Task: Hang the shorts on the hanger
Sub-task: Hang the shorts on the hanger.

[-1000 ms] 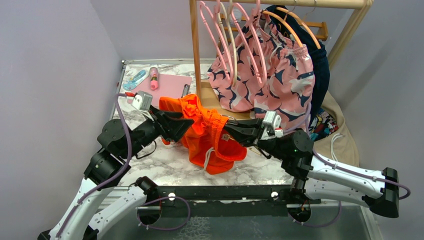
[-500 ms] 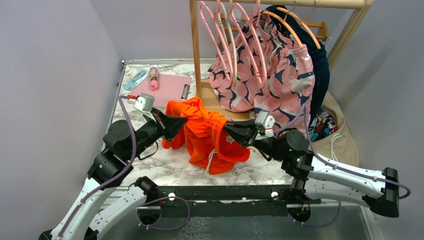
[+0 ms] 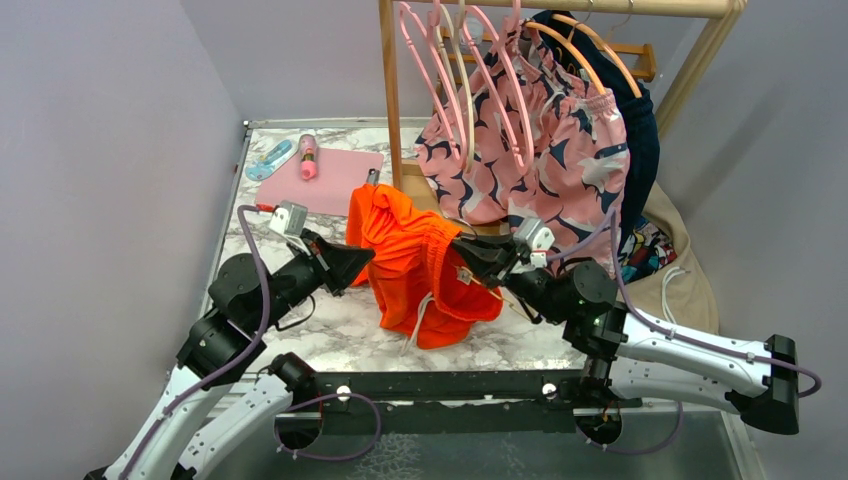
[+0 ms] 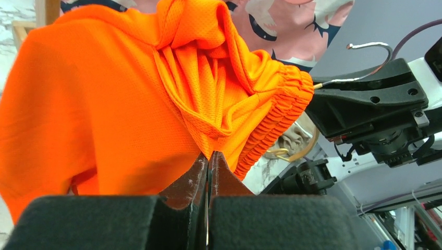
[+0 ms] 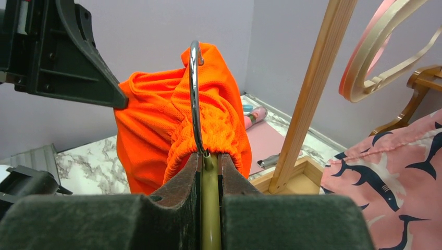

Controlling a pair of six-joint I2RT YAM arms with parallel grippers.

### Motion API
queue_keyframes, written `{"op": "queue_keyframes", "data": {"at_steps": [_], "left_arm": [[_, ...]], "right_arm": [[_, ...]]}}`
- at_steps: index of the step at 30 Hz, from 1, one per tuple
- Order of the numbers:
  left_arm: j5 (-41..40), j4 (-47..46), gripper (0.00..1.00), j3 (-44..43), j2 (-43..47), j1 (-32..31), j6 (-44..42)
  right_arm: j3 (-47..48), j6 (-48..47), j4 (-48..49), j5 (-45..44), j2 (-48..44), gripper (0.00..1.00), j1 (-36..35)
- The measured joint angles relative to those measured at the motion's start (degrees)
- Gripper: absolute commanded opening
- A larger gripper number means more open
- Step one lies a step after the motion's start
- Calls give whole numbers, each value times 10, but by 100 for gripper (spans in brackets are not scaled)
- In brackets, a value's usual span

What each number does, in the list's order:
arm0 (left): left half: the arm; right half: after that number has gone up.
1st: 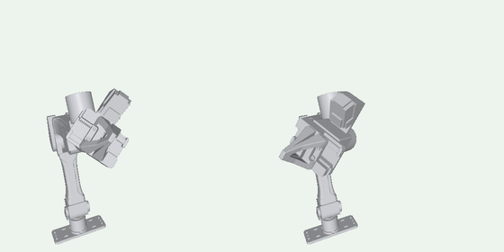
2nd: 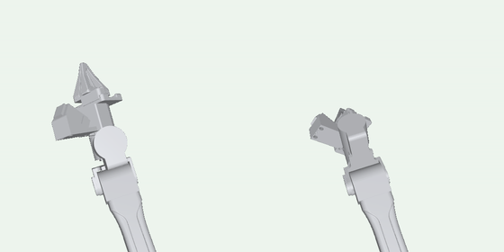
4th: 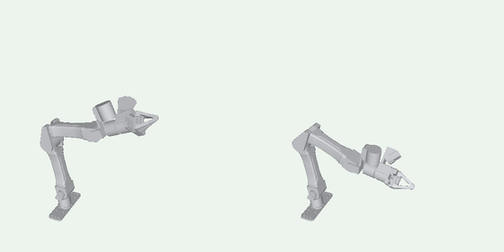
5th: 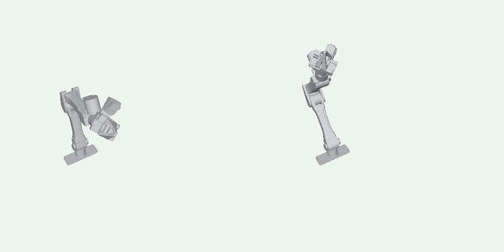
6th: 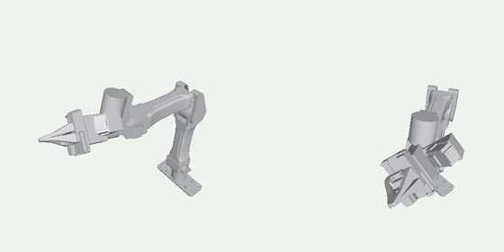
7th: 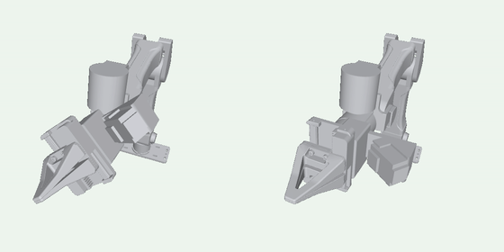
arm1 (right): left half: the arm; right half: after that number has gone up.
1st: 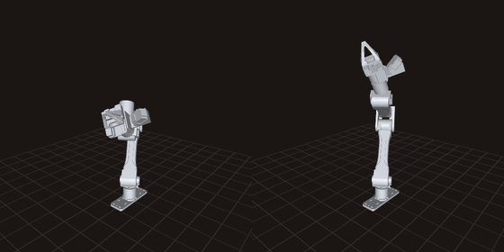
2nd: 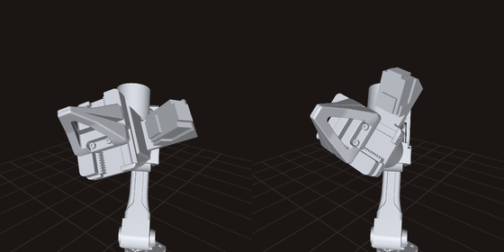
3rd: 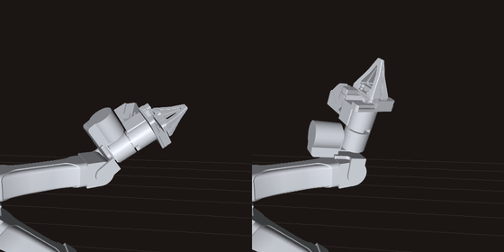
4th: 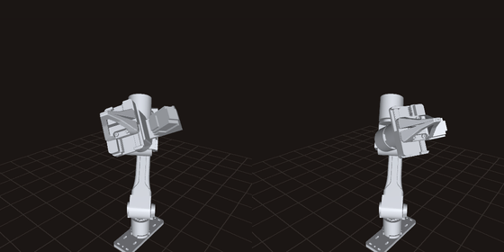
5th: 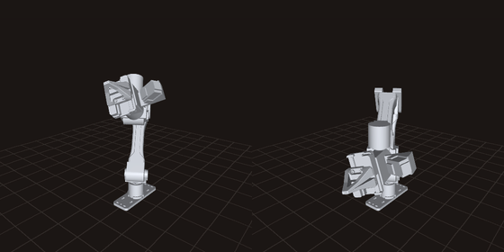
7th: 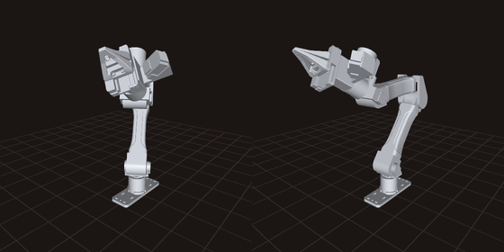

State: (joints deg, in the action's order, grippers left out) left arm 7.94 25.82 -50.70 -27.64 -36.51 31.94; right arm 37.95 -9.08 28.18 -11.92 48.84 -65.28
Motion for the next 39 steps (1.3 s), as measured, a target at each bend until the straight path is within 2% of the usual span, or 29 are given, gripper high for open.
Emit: {"op": "queue_keyframes", "data": {"at_steps": [14, 22, 28, 36, 37, 39], "left_arm": [[75, -48, 0, 84, -4, 1, 60], [46, -24, 0, 72, 2, 1, 40], [8, 13, 0, 62, -4, 0, 35], [17, 37, 0, 7, -5, 0, 12], [22, 36, 3, 1, -6, 0, 11], [41, 36, 33, -15, -9, 0, 9]], "right_arm": [[-20, 39, 108, 43, 31, 1, 0], [-20, 52, 133, 62, 30, 1, 0], [-20, 22, 106, 19, 27, 1, 0], [-20, 16, 108, 18, 13, 1, 0], [-20, 17, 113, 25, 11, 1, 0], [-19, 21, 124, 39, 11, 1, 0]]}}
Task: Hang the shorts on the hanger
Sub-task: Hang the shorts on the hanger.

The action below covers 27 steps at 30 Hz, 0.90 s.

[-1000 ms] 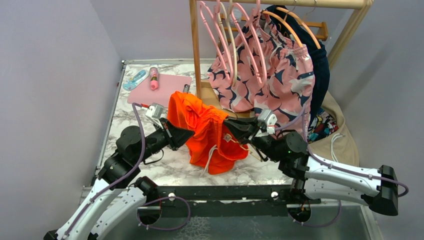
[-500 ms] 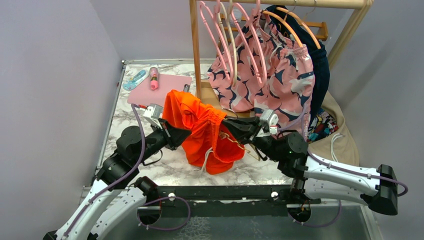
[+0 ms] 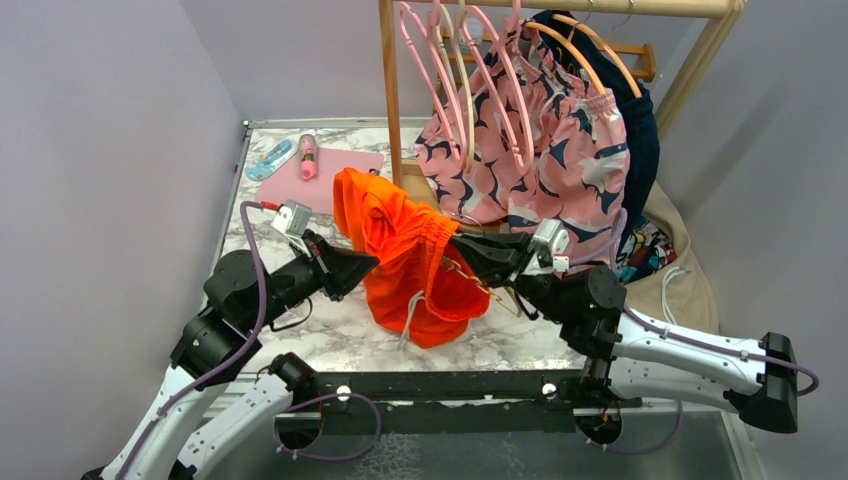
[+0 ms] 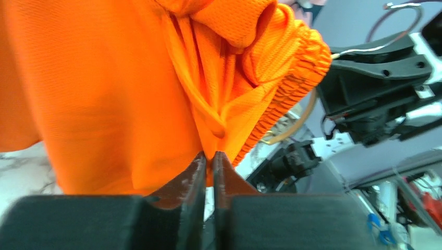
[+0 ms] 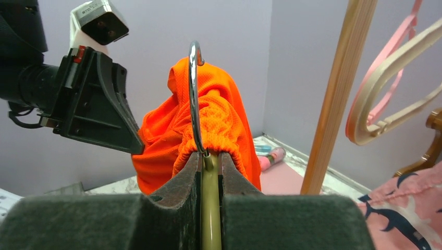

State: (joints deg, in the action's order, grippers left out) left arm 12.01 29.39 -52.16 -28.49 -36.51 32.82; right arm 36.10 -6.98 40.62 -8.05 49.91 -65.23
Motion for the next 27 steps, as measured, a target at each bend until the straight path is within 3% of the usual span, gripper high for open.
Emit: {"op": "queue_keyframes", "data": {"at_steps": [1, 3, 5, 7, 16, 24, 27], "left_arm": [[8, -1, 48, -6, -2, 0, -1], [31, 1, 69, -26, -7, 0, -13], [50, 3, 80, -50, -13, 0, -29], [61, 4, 83, -77, -14, 0, -45], [73, 2, 76, -229, -13, 0, -153], [69, -12, 43, -358, -104, 0, -250], [78, -19, 45, -351, -130, 0, -265]], "right_arm": [[1, 2, 5, 6, 0, 1, 0], [3, 7, 19, 16, 0, 1, 1], [7, 9, 28, 21, 0, 1, 3], [14, 10, 33, 29, 0, 1, 5], [21, 16, 39, 71, -16, 1, 5], [49, 36, -1, 164, -16, 1, 6], [57, 40, -21, 196, -18, 1, 6]]}}
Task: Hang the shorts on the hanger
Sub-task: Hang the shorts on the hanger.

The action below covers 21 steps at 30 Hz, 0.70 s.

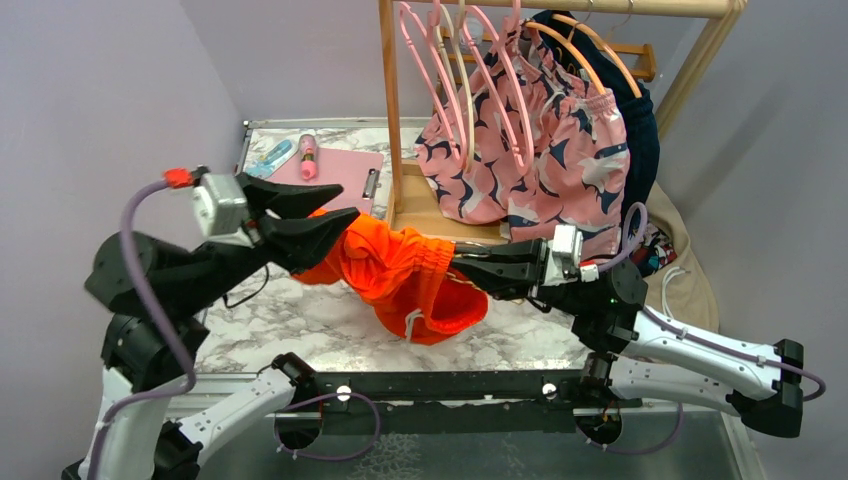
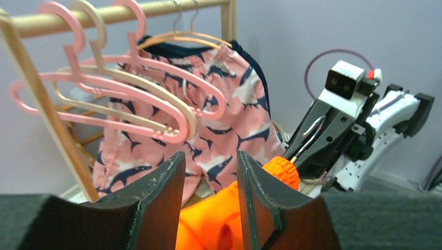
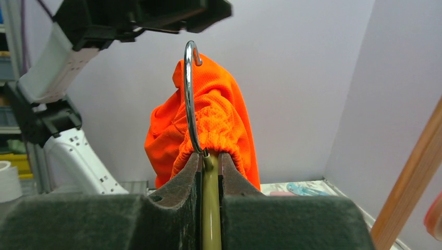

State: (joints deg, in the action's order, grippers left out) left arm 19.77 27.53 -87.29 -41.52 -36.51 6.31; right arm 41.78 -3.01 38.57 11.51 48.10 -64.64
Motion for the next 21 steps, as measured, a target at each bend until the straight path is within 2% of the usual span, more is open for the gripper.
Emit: {"op": "queue_keyframes", "data": {"at_steps": [4, 10, 12, 15, 21], "left_arm": [[55, -18, 55, 28, -30, 0, 5], [147, -43, 59, 57, -61, -4, 15], [161, -43, 61, 63, -61, -5, 13], [178, -43, 69, 78, -52, -10, 5], [185, -11, 72, 126, -25, -24, -15]], "right_arm": [[3, 0, -28, 30, -3, 1, 0], [4, -1, -63, 46, -3, 1, 0], [4, -4, -77, 46, -6, 1, 0], [3, -6, -94, 46, -13, 1, 0], [-19, -6, -110, 44, -61, 1, 0]]}}
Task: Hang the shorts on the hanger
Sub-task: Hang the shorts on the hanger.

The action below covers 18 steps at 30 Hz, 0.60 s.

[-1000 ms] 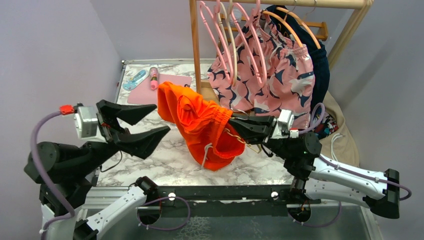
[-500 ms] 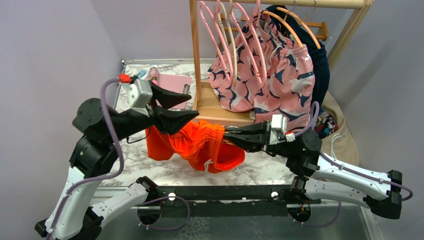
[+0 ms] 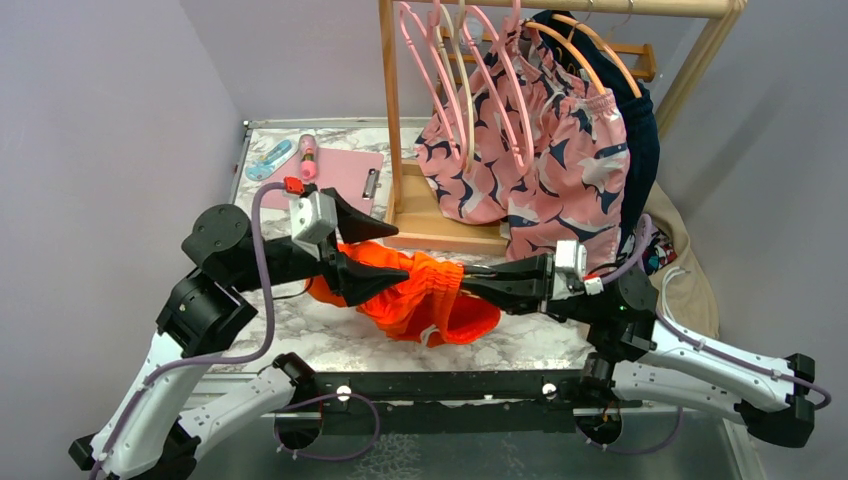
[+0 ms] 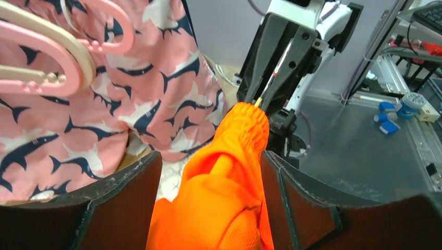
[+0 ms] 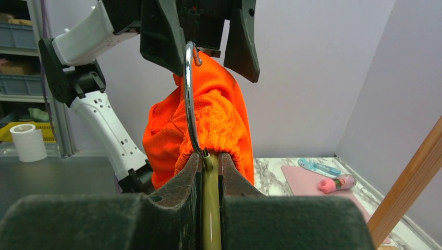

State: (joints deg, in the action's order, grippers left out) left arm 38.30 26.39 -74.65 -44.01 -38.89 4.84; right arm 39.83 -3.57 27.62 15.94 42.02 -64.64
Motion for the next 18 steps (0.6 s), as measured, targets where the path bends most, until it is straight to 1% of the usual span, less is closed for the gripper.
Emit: {"op": "queue_keyframes", "data": {"at_steps": [6, 9, 13, 16, 18], "left_arm": [[0, 46, 72, 13, -3, -10, -16], [0, 64, 66, 14, -13, -20, -26], [-2, 79, 54, 21, -30, -31, -42], [-1, 95, 39, 34, -41, -36, -52], [2, 100, 33, 42, -46, -36, -56]], "right_arm": [[-24, 0, -21, -1, -33, 1, 0], [-24, 0, -42, -1, -33, 1, 0], [-26, 1, -58, 0, -33, 1, 0], [-26, 1, -62, 0, -31, 1, 0], [-29, 3, -75, 0, -29, 1, 2]]}}
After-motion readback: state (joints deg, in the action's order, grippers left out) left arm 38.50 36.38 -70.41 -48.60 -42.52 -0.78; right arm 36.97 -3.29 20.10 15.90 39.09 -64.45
